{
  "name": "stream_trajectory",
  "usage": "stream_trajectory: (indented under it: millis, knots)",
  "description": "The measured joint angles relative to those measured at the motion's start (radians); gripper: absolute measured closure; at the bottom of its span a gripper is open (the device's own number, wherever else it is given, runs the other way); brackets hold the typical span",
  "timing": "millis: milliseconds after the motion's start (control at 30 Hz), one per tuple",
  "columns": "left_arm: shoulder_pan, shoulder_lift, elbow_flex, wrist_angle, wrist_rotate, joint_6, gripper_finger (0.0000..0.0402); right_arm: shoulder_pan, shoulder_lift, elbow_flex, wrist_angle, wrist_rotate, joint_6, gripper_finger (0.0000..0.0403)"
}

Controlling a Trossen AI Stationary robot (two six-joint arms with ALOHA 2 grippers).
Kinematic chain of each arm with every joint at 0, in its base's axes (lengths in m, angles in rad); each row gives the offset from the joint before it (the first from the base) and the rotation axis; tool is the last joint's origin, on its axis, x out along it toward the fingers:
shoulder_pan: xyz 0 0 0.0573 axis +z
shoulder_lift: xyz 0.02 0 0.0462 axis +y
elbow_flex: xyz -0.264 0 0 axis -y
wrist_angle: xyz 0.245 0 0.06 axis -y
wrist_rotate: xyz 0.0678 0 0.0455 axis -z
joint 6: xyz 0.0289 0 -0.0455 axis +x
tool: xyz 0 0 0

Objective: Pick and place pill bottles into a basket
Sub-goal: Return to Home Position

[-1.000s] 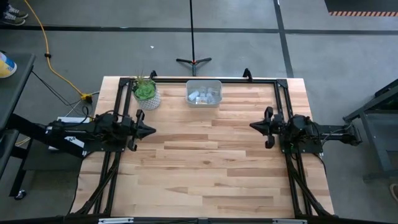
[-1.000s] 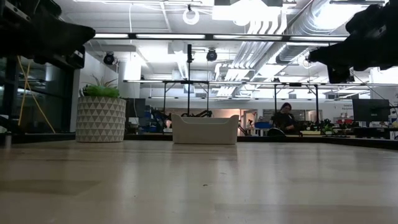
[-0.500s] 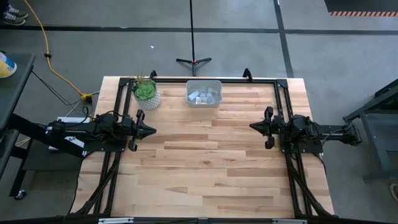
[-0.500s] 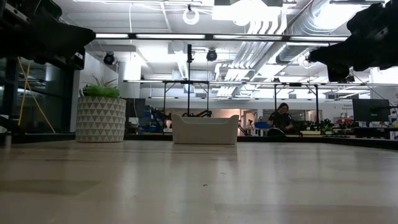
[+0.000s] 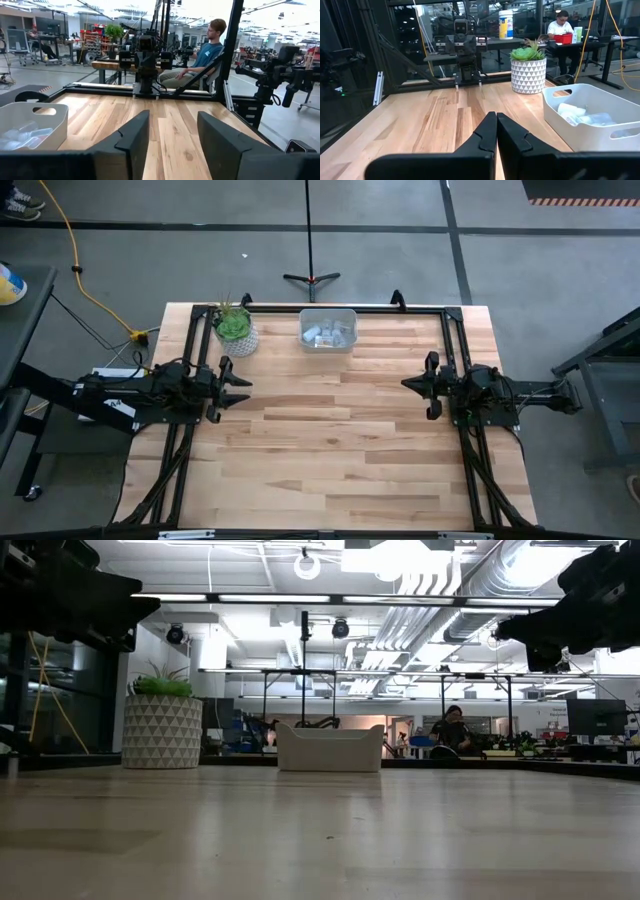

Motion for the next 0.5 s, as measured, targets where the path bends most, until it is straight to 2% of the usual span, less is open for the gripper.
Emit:
stream_trajectory:
  millis: [500]
  knots:
    - [0.0,0.0,0.0,0.0,0.0,0.0,0.0202,0.0,0.0,0.0,0.0,-0.001,0.0,0.0396]
